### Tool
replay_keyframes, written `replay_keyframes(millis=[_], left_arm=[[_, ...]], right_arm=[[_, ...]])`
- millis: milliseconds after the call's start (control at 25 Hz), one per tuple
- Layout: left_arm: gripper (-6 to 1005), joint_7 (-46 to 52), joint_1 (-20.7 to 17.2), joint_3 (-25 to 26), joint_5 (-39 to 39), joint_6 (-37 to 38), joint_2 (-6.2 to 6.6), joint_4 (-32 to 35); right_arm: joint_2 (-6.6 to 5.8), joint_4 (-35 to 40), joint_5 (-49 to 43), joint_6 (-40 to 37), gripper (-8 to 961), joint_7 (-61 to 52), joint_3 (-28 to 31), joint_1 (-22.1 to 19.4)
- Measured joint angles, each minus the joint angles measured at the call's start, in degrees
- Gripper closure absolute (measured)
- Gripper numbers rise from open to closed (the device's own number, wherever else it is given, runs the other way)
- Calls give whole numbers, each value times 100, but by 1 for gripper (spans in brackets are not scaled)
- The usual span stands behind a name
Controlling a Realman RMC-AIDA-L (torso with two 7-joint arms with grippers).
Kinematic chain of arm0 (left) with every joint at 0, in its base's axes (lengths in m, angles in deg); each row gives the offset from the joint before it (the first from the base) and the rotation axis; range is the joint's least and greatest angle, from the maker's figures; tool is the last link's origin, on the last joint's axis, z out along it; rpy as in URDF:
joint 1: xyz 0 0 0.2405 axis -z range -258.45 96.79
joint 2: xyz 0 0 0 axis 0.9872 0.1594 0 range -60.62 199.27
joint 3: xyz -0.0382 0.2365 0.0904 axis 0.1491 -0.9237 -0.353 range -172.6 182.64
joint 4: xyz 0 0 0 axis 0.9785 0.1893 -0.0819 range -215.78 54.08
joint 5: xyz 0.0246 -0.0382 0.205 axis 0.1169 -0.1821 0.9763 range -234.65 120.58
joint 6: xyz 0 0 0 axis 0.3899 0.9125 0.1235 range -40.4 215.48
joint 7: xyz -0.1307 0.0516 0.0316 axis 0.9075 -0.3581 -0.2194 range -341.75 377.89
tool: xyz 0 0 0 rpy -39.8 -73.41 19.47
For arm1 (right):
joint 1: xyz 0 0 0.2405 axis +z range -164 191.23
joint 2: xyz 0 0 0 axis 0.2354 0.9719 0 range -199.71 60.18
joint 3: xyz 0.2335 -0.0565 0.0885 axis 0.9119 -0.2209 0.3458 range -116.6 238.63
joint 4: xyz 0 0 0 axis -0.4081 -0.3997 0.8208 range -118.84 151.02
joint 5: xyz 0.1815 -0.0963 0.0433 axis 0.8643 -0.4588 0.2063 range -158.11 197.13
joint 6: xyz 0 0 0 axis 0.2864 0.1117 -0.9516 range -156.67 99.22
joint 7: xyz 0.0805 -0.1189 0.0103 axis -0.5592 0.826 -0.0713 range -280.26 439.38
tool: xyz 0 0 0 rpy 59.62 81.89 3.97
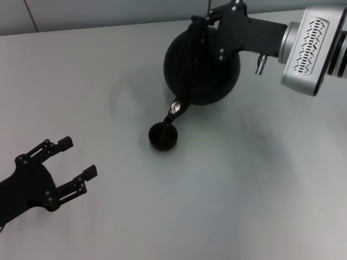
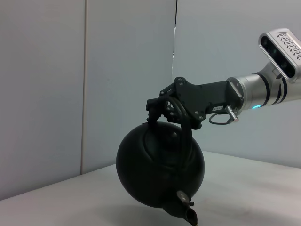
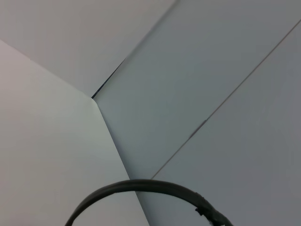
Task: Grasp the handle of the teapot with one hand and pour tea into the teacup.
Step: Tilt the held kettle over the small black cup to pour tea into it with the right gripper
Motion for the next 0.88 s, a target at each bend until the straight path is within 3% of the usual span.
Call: replay_keyframes(millis=[480,880], left_arm=[[192,0,-19,0,-9,14,0,0],[191,0,-24,0,-16,33,0,0]], right_arm=[[9,-49,1,-38,877,-50,13,-7],[-22,-7,9,201,877,-1544,4,-87]])
